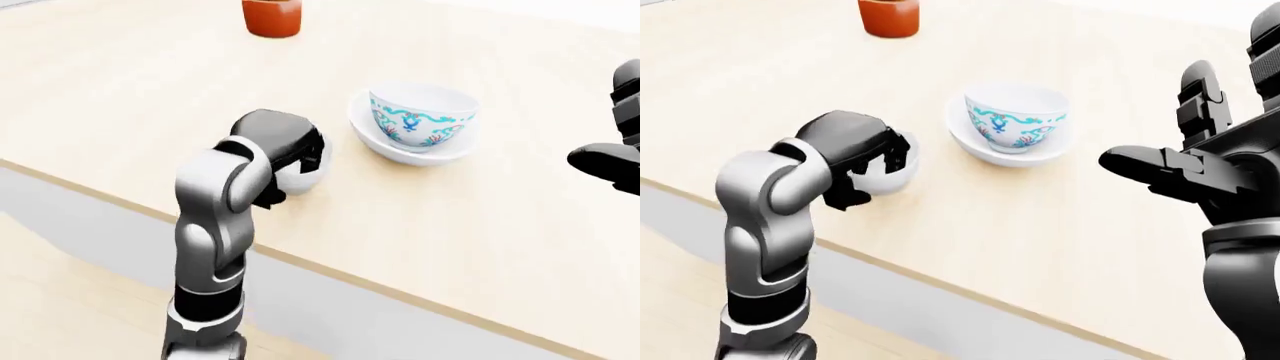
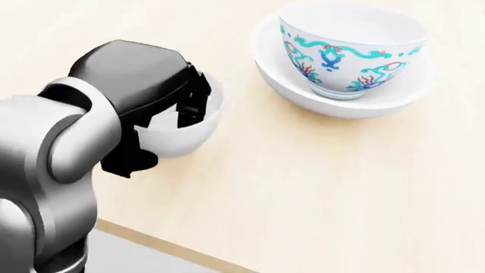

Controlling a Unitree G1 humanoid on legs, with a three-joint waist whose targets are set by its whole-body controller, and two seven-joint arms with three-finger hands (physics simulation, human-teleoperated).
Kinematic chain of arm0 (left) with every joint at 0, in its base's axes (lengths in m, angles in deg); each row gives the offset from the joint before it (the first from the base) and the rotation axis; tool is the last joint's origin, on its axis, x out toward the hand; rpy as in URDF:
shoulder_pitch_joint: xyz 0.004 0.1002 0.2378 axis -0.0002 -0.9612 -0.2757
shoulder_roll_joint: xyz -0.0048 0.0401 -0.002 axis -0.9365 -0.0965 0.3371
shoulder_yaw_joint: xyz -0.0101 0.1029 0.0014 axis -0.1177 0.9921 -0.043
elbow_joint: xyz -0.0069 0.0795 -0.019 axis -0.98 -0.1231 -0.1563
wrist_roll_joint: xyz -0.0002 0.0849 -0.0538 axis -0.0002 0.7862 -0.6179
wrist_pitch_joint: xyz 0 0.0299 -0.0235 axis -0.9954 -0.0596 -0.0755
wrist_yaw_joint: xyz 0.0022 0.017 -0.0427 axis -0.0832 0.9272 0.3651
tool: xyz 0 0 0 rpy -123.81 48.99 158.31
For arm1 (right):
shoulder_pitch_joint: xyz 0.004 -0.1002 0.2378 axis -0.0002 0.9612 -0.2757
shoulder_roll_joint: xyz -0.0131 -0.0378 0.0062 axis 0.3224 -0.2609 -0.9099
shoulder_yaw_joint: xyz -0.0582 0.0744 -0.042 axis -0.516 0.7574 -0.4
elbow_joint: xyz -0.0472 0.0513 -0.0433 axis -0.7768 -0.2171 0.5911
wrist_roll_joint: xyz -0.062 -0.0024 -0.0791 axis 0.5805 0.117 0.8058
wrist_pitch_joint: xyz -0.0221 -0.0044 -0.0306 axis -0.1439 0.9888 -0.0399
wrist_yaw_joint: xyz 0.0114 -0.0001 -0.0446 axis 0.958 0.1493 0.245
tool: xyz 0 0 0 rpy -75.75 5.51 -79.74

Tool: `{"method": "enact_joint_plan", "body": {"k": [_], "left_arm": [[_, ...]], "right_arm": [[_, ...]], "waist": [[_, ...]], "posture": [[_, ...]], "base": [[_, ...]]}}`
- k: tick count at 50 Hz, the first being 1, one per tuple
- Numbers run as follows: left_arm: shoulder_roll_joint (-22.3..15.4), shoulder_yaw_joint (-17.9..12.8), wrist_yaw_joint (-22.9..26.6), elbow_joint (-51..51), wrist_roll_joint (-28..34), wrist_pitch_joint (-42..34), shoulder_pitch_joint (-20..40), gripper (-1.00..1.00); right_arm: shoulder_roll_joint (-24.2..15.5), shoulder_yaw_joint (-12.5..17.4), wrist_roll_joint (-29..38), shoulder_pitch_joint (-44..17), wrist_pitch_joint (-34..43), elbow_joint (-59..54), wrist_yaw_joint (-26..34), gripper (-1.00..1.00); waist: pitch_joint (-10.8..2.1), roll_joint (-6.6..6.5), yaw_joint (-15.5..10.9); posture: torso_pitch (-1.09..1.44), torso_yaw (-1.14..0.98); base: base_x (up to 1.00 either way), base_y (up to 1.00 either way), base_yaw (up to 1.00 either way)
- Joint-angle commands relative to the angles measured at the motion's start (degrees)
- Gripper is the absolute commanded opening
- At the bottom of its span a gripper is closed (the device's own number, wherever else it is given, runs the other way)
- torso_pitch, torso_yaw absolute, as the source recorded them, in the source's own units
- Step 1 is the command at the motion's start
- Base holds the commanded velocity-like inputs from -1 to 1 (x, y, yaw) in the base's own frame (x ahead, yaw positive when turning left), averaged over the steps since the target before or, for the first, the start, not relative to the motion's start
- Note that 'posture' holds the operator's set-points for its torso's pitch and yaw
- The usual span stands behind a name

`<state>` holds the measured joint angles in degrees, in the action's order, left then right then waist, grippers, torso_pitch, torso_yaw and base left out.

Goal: Stack the bowls from largest to smallest.

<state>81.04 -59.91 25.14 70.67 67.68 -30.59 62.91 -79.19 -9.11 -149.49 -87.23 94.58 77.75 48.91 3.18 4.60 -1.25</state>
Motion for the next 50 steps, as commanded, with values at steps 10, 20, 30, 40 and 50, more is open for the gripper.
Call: {"method": "enact_joint_plan", "body": {"k": [10, 20, 30, 40, 50], "left_arm": [[-1.42, -0.77, -3.89, -9.67, -6.71, -8.0, 22.48, -1.0], [-0.18, 0.75, -12.96, -33.25, -11.07, -9.64, 40.86, -1.0], [2.95, 1.35, -22.53, -53.76, -15.04, -7.41, 52.67, -1.0], [4.91, 1.25, -31.83, -73.51, -20.41, -2.41, 61.96, -1.0], [7.13, 1.59, -39.84, -82.68, -23.16, 1.41, 65.16, -1.0]], "right_arm": [[-2.65, 2.31, -2.14, -0.96, -1.51, 0.59, -0.82, 1.0], [-2.93, 3.0, -2.89, -0.26, -2.04, 0.55, -0.72, 1.0], [-2.55, 3.92, -2.6, 0.91, -2.72, 0.11, 0.47, 1.0], [-2.8, 5.17, -2.55, 1.65, -2.9, -0.62, 1.52, 1.0], [-3.48, 7.28, -2.83, 2.63, -2.92, -1.74, 2.92, 1.0]], "waist": [[-1.29, 0.61, -0.28], [-0.97, 1.01, -0.41], [-0.75, 1.54, -0.38], [-0.75, 1.94, -0.35], [-0.73, 2.33, -0.26]], "posture": [[0.0, 0.0], [0.0, 0.0], [0.0, 0.0], [0.0, 0.0], [0.0, 0.0]], "base": [[0.0, 0.0, 0.0], [0.0, 0.0, 0.0], [0.0, 0.0, 0.0], [0.0, 0.0, 0.0], [0.0, 0.0, 0.0]]}}
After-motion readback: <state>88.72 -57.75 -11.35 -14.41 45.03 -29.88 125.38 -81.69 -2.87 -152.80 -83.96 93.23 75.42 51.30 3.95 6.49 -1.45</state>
